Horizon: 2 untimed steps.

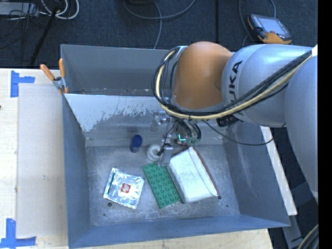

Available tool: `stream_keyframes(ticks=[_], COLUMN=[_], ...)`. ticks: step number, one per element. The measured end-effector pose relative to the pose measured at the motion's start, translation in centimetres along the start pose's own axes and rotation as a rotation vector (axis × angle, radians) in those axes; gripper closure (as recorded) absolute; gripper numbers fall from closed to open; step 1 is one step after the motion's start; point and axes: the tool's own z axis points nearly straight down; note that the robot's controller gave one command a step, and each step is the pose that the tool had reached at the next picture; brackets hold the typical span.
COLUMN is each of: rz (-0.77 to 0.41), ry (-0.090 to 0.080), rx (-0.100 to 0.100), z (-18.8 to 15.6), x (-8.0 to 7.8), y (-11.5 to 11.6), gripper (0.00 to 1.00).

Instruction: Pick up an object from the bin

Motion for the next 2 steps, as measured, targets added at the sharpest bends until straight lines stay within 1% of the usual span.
stream_keyframes(ticks=[1,2], rz=[-0.14,-0.137], ry=[-0.014,-0.016], rx=[-0.002,-0.002], z=[9.37,8.86], x=[5.97,5.69], y=[-0.81,-0.86], gripper=[0.0,1.0])
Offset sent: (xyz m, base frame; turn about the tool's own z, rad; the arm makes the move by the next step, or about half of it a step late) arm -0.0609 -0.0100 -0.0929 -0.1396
